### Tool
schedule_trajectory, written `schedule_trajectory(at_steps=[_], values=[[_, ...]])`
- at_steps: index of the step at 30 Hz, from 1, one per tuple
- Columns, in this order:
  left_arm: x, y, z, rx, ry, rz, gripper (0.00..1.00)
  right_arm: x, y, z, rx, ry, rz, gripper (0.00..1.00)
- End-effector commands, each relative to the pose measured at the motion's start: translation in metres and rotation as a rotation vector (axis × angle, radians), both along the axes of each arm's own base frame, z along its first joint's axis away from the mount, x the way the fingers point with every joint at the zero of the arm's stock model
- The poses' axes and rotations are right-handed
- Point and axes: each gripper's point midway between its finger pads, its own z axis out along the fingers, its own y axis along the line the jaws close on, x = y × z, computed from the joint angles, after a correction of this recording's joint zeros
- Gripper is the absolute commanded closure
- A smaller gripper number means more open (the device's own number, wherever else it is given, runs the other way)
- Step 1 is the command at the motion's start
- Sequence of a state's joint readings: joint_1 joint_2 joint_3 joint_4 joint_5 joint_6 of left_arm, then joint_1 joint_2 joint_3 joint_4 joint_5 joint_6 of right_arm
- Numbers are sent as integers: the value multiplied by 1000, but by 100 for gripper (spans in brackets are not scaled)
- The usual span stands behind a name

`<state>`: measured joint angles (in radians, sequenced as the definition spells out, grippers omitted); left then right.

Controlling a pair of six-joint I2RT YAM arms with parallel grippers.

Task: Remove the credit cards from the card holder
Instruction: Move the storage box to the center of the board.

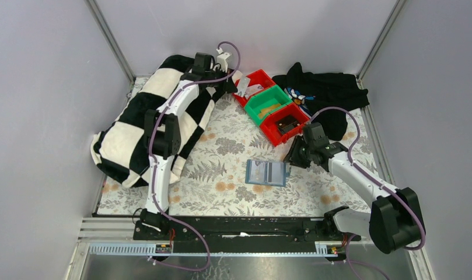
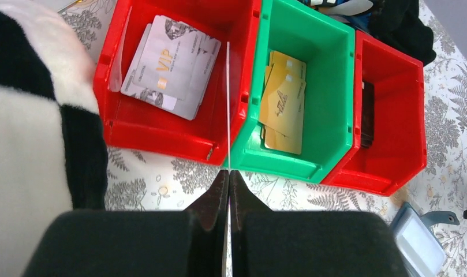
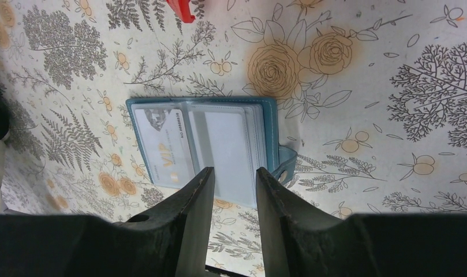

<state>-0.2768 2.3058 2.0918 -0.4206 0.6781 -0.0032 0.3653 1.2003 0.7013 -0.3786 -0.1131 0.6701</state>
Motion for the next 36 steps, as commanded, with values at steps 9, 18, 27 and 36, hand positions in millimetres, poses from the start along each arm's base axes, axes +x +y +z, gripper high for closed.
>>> schedule_trajectory(at_steps=[9, 18, 27, 36], values=[[55, -13, -10, -192, -96, -57, 100, 15, -4, 5, -48, 21, -19, 60], [34, -17, -38, -202, -11, -114, 100, 19, -3, 5, -54, 25, -20, 60], [-5, -27, -55, -104, 48, -213, 100, 14, -4, 2, -49, 31, -26, 60], [-33, -34, -41, -72, 48, -239, 100, 11, -2, 1, -36, 34, -23, 61]])
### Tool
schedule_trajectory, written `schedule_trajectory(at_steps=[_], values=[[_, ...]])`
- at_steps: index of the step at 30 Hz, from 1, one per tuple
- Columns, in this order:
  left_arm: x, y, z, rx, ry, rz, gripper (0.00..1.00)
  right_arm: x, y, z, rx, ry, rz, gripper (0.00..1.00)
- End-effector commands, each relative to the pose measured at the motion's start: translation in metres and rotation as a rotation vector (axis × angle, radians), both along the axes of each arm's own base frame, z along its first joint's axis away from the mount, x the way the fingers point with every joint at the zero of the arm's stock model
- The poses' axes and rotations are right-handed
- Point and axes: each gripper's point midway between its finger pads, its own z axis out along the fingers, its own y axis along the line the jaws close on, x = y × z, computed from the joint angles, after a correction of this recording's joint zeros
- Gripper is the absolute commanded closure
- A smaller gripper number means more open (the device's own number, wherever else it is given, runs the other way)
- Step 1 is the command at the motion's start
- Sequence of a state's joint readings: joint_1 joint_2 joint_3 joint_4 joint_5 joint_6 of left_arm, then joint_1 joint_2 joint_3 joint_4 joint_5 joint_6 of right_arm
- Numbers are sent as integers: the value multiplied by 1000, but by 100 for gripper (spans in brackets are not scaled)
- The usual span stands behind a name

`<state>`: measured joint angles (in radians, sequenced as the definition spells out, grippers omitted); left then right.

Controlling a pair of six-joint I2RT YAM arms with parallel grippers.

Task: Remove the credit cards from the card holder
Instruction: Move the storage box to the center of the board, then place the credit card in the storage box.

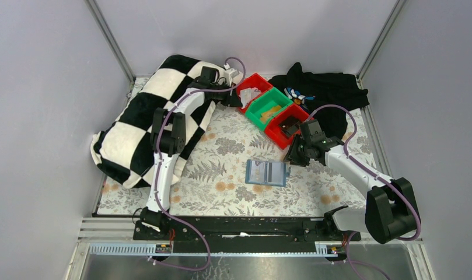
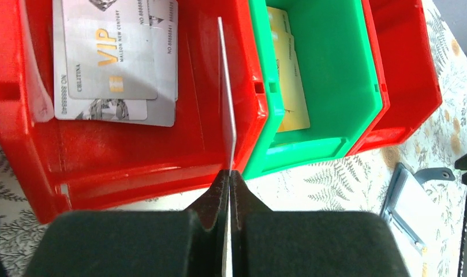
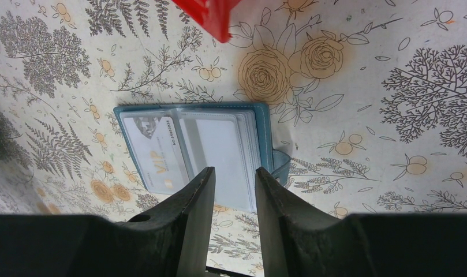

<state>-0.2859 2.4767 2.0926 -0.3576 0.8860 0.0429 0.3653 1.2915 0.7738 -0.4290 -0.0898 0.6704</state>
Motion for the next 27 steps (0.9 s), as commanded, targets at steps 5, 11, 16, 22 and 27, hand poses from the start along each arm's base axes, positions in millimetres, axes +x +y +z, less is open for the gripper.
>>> schedule_trajectory(at_steps=[5, 11, 16, 22, 27], values=[[-2, -12, 52, -19, -92, 7, 100, 3, 2, 5, 19, -18, -6, 61], [19, -14, 77, -27, -121, 65, 100, 3, 0, 7, 15, -25, -9, 61], [29, -13, 67, -9, -116, 66, 100, 4, 1, 6, 17, -21, -3, 61], [34, -6, 50, -2, -133, 37, 100, 3, 1, 6, 16, -20, 0, 61], [35, -6, 37, 7, -125, 32, 100, 3, 2, 5, 18, -18, 0, 61]])
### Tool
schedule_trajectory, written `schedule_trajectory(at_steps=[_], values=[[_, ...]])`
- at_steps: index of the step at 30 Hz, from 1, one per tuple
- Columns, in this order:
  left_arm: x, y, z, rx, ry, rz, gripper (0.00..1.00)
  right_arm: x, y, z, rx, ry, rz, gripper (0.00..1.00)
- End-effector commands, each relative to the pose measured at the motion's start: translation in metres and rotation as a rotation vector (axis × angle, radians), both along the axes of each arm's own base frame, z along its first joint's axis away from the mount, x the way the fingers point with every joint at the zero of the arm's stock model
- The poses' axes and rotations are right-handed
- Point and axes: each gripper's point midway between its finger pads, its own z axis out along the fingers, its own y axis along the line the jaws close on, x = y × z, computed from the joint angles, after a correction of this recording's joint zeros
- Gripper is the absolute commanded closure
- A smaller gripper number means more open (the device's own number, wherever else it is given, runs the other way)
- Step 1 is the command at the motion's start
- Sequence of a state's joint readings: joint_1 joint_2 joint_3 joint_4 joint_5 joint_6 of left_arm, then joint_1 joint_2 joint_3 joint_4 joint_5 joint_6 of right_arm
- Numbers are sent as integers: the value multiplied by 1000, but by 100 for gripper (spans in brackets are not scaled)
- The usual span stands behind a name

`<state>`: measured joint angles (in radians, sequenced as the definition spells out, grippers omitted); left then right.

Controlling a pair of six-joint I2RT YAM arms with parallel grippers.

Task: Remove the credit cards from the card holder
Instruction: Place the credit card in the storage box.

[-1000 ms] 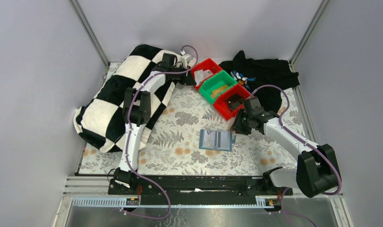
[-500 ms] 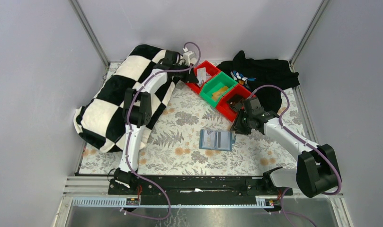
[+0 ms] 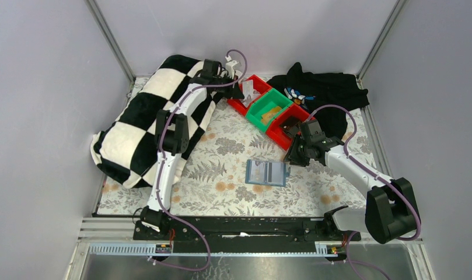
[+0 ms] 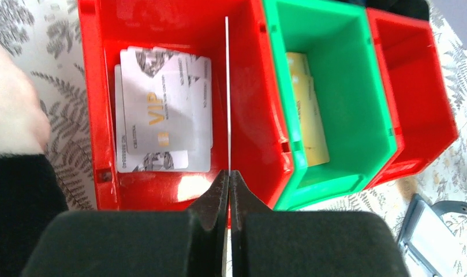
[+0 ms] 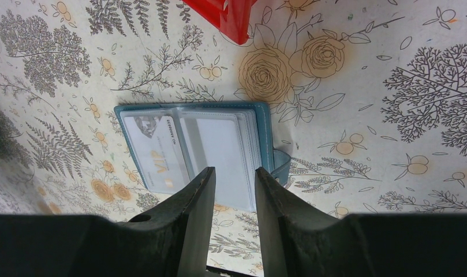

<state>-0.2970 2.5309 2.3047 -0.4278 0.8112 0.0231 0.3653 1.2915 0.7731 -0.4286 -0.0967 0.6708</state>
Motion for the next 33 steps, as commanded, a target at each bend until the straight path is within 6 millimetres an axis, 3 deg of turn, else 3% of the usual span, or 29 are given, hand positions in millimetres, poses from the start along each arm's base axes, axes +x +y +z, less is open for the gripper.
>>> schedule_trajectory(at_steps=[1, 12, 17, 21, 26, 33], values=[[6, 1, 1, -4, -40, -22, 100, 4, 1, 5, 13, -21, -5, 61], [14, -1, -14, 29, -40, 10, 100, 3, 1, 2, 17, -12, -9, 61], [19, -2, -11, 44, -63, 35, 70, 2, 1, 3, 16, -11, -12, 61], [21, -4, 0, 47, -90, 49, 59, 2, 0, 3, 16, -12, -11, 62], [20, -7, 13, 53, -118, 66, 58, 1, 0, 4, 18, -17, -12, 61], [4, -5, 53, 46, -145, 106, 57, 1, -2, 10, 16, -40, -17, 61]])
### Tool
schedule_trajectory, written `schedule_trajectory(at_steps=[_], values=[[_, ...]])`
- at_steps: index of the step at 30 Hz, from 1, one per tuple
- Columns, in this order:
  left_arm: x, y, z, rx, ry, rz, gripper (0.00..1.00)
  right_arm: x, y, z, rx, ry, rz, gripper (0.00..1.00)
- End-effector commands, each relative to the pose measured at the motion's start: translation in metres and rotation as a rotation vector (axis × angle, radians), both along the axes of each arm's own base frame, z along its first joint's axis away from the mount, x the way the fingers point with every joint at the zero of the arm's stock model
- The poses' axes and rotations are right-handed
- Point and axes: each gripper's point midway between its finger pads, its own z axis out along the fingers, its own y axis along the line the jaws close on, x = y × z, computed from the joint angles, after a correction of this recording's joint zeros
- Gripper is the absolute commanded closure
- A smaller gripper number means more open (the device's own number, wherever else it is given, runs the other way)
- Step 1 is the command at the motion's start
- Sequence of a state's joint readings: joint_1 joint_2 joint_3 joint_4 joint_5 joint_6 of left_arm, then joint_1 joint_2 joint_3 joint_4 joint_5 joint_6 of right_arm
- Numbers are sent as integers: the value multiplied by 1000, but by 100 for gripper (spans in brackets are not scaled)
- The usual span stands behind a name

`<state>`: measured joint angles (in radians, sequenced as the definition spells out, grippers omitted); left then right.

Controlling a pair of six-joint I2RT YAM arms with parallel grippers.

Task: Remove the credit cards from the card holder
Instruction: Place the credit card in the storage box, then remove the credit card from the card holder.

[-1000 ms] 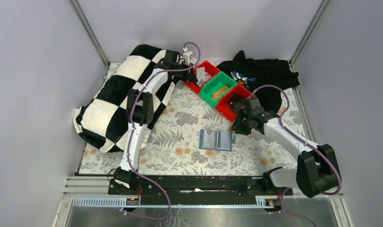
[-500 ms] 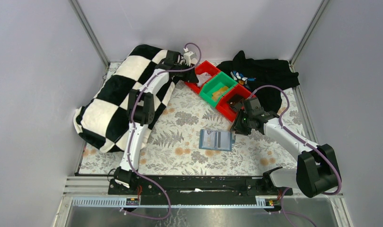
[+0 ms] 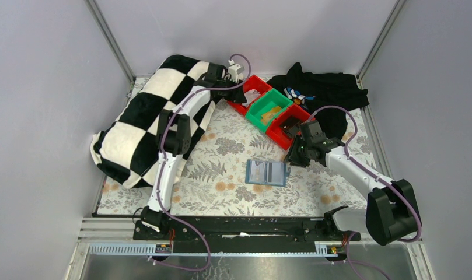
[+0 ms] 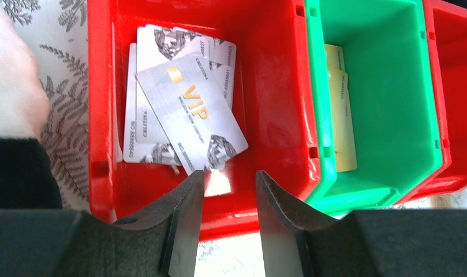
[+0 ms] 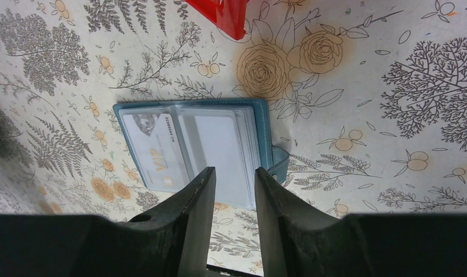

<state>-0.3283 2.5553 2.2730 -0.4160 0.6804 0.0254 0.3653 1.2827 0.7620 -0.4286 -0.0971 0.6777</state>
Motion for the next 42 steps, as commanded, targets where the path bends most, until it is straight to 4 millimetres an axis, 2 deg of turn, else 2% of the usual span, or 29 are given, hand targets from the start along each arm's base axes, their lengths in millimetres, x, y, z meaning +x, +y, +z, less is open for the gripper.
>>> schedule_trajectory(at_steps=[1, 6, 7, 9, 12, 15, 18, 19, 25, 29, 35, 42], values=[[-4, 0, 95, -34, -168, 43, 57, 5, -1, 14, 13, -54, -11, 61], [-37, 6, 130, -15, -195, 131, 58, 9, -4, 28, 9, -105, -14, 61], [-47, 7, 146, -22, -213, 148, 58, 9, -4, 30, 11, -112, -13, 61], [-65, 6, 156, -21, -209, 192, 57, 7, -4, 32, 18, -123, -10, 60], [-96, 2, 159, 0, -175, 243, 57, 2, -3, 31, 34, -133, -4, 60], [-131, -4, 146, 58, -117, 299, 57, -3, 0, 27, 63, -140, 5, 60], [-172, -15, 124, 106, -28, 344, 57, -8, 4, 22, 97, -142, 17, 60], [-186, -16, 111, 122, 15, 360, 58, -10, 6, 20, 112, -141, 21, 60], [-248, -23, 68, 104, 189, 438, 58, -20, 16, 12, 180, -129, 50, 61], [-274, -33, 52, 54, 271, 484, 58, -28, 20, 1, 204, -107, 68, 61], [-306, -52, 31, 9, 338, 424, 58, -29, 23, -9, 209, -94, 87, 60], [-318, -54, 6, 6, 394, 409, 57, -26, 34, -8, 237, -99, 119, 61]])
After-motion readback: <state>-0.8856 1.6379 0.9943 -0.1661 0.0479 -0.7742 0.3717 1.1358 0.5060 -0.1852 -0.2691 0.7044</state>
